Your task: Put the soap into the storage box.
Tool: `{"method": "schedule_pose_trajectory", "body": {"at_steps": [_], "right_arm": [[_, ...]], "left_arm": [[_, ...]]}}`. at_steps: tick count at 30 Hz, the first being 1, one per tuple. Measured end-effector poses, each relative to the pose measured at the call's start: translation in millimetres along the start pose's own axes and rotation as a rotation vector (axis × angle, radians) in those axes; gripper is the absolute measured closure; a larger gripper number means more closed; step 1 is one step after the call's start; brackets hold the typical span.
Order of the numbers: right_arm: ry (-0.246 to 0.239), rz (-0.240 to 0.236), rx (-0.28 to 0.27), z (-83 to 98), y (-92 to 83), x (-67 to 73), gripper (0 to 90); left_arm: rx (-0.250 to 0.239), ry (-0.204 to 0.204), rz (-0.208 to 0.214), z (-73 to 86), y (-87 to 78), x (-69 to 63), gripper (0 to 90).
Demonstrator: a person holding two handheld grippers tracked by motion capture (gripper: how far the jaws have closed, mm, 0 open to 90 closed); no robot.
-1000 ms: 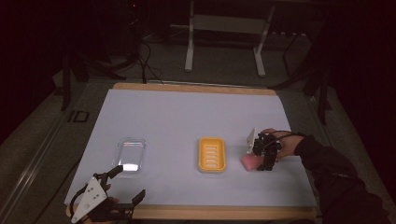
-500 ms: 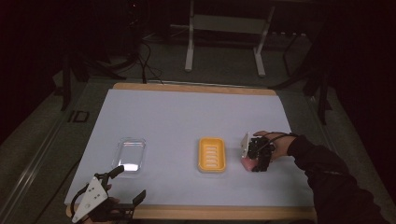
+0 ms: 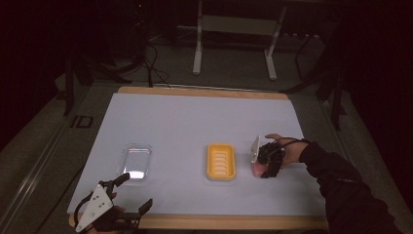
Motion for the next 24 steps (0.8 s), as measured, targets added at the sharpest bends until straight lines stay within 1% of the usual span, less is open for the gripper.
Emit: {"method": "schedule_pose_trajectory", "body": {"at_steps": [4, 5, 7, 9, 13, 15, 18, 19, 20, 22, 24], "right_arm": [[0.064, -0.016, -0.005, 0.9, -2.9, -1.8, 35.9], [0.071, -0.016, -0.007, 1.4, -3.7, -1.9, 35.9], [0.071, -0.007, -0.021, 1.8, -5.4, -1.5, 36.1], [0.086, -0.014, -0.045, 1.7, -7.4, 0.1, 36.1], [0.125, -0.006, -0.051, 2.5, -12.1, 1.5, 36.3], [0.129, -0.003, -0.060, 3.1, -14.4, 2.8, 36.3], [0.170, 0.009, -0.081, 4.3, -18.7, 4.0, 36.4], [0.192, 0.003, -0.085, 5.0, -20.3, 5.0, 36.3], [0.196, 0.005, -0.093, 5.5, -20.9, 4.9, 36.4], [0.228, 0.008, -0.105, 7.0, -22.8, 6.1, 36.4], [0.243, 0.017, -0.120, 8.8, -24.8, 6.9, 36.5]], "left_arm": [[-0.001, 0.002, 0.001, -0.2, -0.2, 0.3, 0.4], [-0.002, 0.001, 0.002, -0.3, -0.2, 0.2, 0.4], [-0.002, 0.002, 0.004, -0.4, -0.2, -0.1, 0.4], [-0.002, 0.004, 0.006, -0.5, -0.1, -0.2, 0.4], [-0.003, 0.005, 0.009, -0.8, 0.5, -0.8, 0.4], [-0.002, 0.006, 0.013, -0.9, 1.0, -1.5, 0.4], [0.001, 0.009, 0.020, -0.8, 2.1, -2.2, 0.4], [0.000, 0.010, 0.022, -0.9, 2.4, -2.3, 0.4], [0.000, 0.011, 0.024, -1.0, 2.9, -2.5, 0.4], [0.001, 0.013, 0.030, -1.0, 3.8, -3.0, 0.4], [0.001, 0.013, 0.037, -1.2, 4.6, -3.5, 0.4]]}}
Point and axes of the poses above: each handheld gripper's, and its own axes: y roughly forward along the jaws, z roughly out of its underside, x roughly to its left, the point moved 7 cm from there along y, roughly forward along the jaws, and after that the axes turned 2 degrees about -x, right-handed, at the moved point
